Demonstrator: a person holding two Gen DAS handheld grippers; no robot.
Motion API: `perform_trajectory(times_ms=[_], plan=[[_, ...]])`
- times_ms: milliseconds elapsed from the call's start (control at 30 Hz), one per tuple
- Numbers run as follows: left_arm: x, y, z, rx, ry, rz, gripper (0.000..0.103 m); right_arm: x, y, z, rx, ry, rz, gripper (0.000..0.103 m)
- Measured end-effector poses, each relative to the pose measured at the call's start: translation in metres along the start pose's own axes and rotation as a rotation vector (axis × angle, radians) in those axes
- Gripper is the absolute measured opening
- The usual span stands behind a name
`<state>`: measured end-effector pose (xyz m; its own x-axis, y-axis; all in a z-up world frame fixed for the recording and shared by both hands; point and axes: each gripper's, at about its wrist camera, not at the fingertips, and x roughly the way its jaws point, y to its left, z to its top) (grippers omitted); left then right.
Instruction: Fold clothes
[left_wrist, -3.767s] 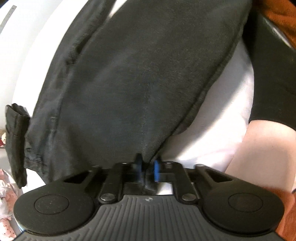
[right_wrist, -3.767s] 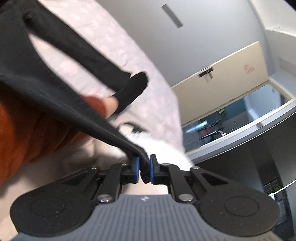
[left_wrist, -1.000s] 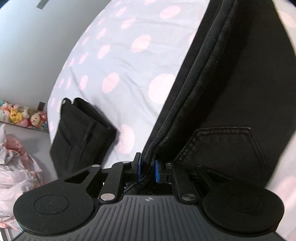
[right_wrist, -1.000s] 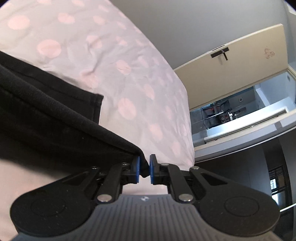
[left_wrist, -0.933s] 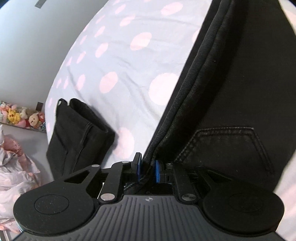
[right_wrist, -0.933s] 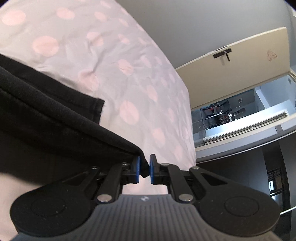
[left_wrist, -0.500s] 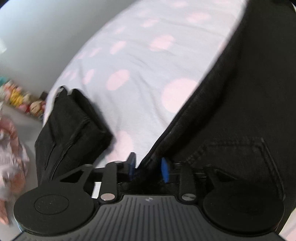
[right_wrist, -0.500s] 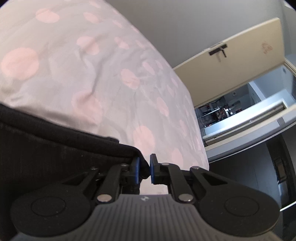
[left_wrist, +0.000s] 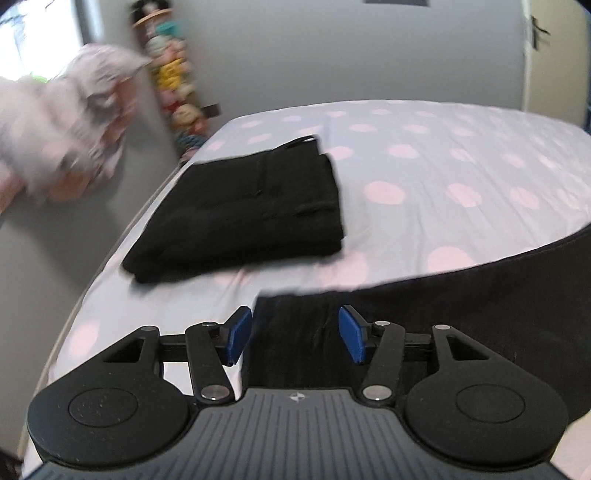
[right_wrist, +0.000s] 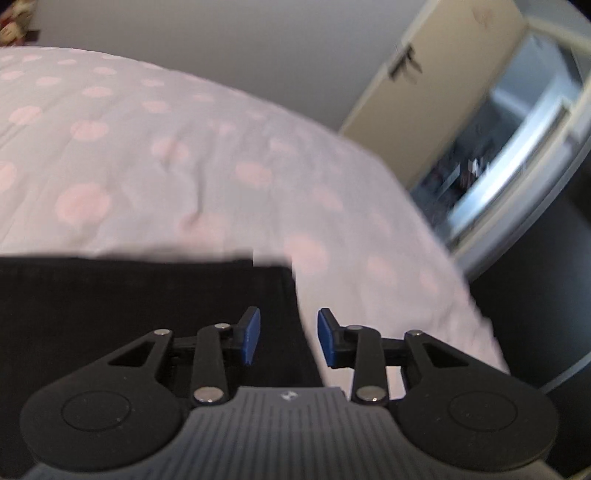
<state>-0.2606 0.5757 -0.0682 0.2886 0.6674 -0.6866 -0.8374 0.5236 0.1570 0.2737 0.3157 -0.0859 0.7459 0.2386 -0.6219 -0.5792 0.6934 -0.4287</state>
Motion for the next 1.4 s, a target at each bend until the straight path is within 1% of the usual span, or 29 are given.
perform_trajectory(times_ms=[67, 100, 200, 267, 300, 333, 367, 400, 467, 567, 667, 700, 767, 800, 867, 933, 1000, 1100, 1200, 1233, 1300, 1367, 1400], plan=[[-0.002, 0.014, -0.013, -0.045, 0.013, 0.015, 0.062, -0.008, -0.007, -0.020, 0.075, 0.030, 0.050, 0.038], [-0.002, 0.022, -0.021, -0.084, 0.018, 0.017, 0.064, -0.015, -0.008, -0.030, 0.109, 0.030, 0.075, 0.038], [-0.001, 0.043, -0.048, -0.247, 0.014, -0.033, 0.073, -0.043, -0.003, -0.064, 0.163, 0.003, 0.179, 0.040], [0.006, 0.049, -0.066, -0.339, 0.030, -0.070, 0.073, -0.059, 0.007, -0.085, 0.172, 0.007, 0.233, 0.040], [0.009, 0.050, -0.075, -0.378, 0.038, -0.081, 0.070, -0.068, 0.014, -0.097, 0.179, 0.014, 0.256, 0.040], [0.013, 0.050, -0.083, -0.417, 0.041, -0.097, 0.064, -0.074, 0.021, -0.107, 0.185, 0.024, 0.280, 0.040], [0.017, 0.051, -0.089, -0.455, 0.049, -0.114, 0.050, -0.081, 0.029, -0.116, 0.192, 0.037, 0.302, 0.041], [0.021, 0.051, -0.093, -0.476, 0.062, -0.105, 0.045, -0.088, 0.036, -0.125, 0.194, 0.049, 0.321, 0.041], [0.029, 0.051, -0.098, -0.495, 0.080, -0.072, 0.045, -0.099, 0.051, -0.139, 0.165, 0.072, 0.339, 0.042], [0.035, 0.046, -0.104, -0.472, 0.067, -0.063, 0.047, -0.112, 0.065, -0.148, 0.109, 0.093, 0.336, 0.042], [0.034, 0.043, -0.108, -0.421, 0.036, -0.051, 0.050, -0.119, 0.058, -0.139, 0.105, 0.087, 0.323, 0.042], [0.034, 0.042, -0.109, -0.406, 0.026, -0.048, 0.054, -0.118, 0.051, -0.133, 0.116, 0.076, 0.319, 0.042], [0.030, 0.041, -0.110, -0.407, 0.009, -0.033, 0.060, -0.114, 0.036, -0.119, 0.131, 0.056, 0.306, 0.042], [0.028, 0.042, -0.110, -0.421, -0.005, -0.034, 0.060, -0.111, 0.028, -0.111, 0.136, 0.046, 0.299, 0.042], [0.021, 0.044, -0.109, -0.445, -0.034, -0.039, 0.060, -0.100, 0.016, -0.094, 0.131, 0.017, 0.280, 0.042], [0.016, 0.046, -0.097, -0.430, -0.057, -0.059, 0.061, -0.085, 0.003, -0.075, 0.137, -0.003, 0.258, 0.044], [0.014, 0.048, -0.083, -0.409, -0.068, -0.091, 0.066, -0.062, -0.010, -0.056, 0.155, -0.012, 0.250, 0.048], [0.030, 0.052, -0.055, -0.372, -0.022, -0.135, 0.069, -0.022, -0.028, -0.026, 0.183, -0.039, 0.215, 0.050], [0.056, 0.053, -0.027, -0.340, 0.046, -0.159, 0.069, 0.019, -0.041, -0.004, 0.232, -0.047, 0.206, 0.056], [0.064, 0.053, -0.020, -0.344, 0.058, -0.163, 0.069, 0.031, -0.044, 0.001, 0.252, -0.042, 0.209, 0.058], [0.076, 0.054, -0.008, -0.364, 0.075, -0.202, 0.069, 0.054, -0.050, 0.009, 0.299, -0.039, 0.216, 0.060], [0.089, 0.054, 0.000, -0.383, 0.112, -0.233, 0.070, 0.074, -0.053, 0.015, 0.338, -0.038, 0.216, 0.064], [0.094, 0.054, 0.002, -0.394, 0.123, -0.235, 0.070, 0.084, -0.054, 0.017, 0.352, -0.035, 0.211, 0.065]])
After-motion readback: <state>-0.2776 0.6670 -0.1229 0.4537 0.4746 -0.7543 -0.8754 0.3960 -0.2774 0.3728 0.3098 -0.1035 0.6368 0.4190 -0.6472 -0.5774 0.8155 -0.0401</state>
